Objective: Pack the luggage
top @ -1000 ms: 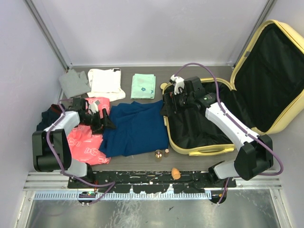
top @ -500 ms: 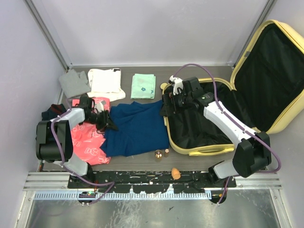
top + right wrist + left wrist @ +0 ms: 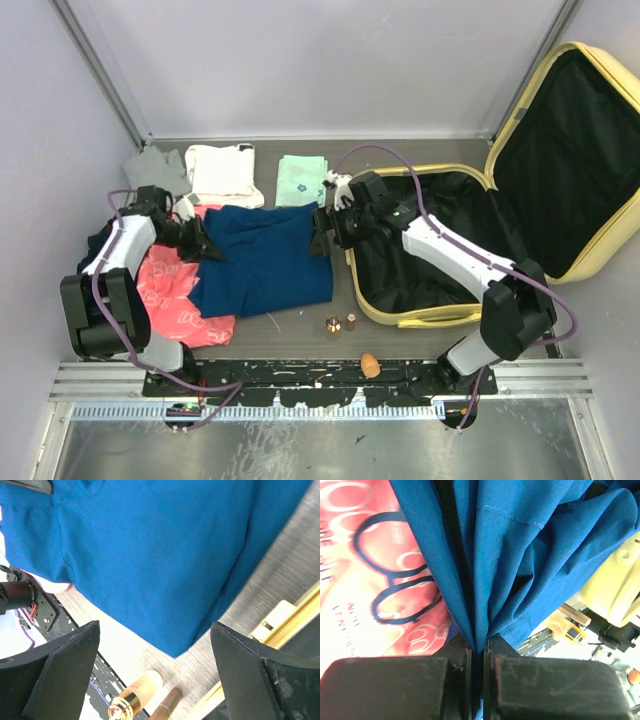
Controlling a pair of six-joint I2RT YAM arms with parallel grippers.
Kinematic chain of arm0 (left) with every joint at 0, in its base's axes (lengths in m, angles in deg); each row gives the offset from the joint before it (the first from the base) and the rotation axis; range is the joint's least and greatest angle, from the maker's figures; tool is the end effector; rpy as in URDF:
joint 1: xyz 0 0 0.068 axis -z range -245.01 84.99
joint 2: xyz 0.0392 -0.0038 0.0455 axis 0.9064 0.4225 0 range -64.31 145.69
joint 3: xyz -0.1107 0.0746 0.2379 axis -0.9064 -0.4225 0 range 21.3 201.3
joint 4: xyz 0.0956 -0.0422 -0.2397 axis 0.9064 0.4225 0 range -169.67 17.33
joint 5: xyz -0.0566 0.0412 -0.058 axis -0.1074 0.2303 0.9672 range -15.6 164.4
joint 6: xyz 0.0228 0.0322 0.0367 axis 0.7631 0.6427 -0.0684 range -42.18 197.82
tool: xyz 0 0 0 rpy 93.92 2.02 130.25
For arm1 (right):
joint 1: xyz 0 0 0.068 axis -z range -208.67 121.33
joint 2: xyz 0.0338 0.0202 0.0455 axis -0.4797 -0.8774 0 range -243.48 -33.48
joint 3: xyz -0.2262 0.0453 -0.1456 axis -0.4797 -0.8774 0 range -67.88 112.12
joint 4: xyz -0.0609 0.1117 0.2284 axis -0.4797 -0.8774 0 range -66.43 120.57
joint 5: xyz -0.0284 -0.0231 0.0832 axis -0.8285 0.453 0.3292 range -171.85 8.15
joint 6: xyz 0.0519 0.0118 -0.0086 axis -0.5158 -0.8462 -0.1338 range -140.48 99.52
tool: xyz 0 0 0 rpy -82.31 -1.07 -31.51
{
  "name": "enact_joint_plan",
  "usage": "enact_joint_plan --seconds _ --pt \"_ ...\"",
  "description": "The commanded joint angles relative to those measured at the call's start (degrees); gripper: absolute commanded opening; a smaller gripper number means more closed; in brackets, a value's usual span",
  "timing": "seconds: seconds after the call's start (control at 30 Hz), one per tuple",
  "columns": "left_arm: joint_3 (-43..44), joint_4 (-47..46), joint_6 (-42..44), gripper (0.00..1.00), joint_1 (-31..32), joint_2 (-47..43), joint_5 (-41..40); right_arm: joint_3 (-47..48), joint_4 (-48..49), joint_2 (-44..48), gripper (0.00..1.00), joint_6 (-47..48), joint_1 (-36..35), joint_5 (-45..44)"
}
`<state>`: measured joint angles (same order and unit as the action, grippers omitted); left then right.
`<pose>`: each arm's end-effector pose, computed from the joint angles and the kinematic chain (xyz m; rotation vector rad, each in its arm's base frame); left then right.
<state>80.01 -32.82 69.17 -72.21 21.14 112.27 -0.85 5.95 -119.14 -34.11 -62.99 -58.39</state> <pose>0.2744 0.0127 0.2221 -0.2418 2.7113 -0.9376 0.2636 0.1973 0.2821 -0.6459 2.3330 0.8809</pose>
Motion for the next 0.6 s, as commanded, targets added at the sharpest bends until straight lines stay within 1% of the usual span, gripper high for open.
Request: enact_joint_plan --seconds 0.0,0.13,0.3,0.37,0.5,0.57 --pt "3.5 6.2 4.0 0.00 -4.6 -1.3 -4.2 3.3 4.0 -2.1 0.95 -4.8 -2.3 -3.1" --pt "4.6 7.5 6.3 0.00 -6.6 -0.1 -6.8 3.5 5.0 -5.1 0.95 -8.2 -4.0 -6.0" --pt "4.6 7.2 6.9 0.00 -6.8 1.0 -7.5 4.7 6.0 -10.6 0.98 -11.4 -4.7 -10.5" --pt "4.7 6.9 6.7 0.00 -6.8 1.5 -7.4 6.0 6.6 -13.3 1.00 -11.6 -4.7 -10.4" --pt "4.8 5.8 5.7 0.00 -6.7 2.1 -7.5 8.3 7.3 -18.3 1.00 -12.0 -4.7 -12.4" --pt "4.8 5.3 5.1 0.00 -6.7 2.4 -6.9 9.2 7.9 -19.9 1.00 -12.6 -4.8 -11.5"
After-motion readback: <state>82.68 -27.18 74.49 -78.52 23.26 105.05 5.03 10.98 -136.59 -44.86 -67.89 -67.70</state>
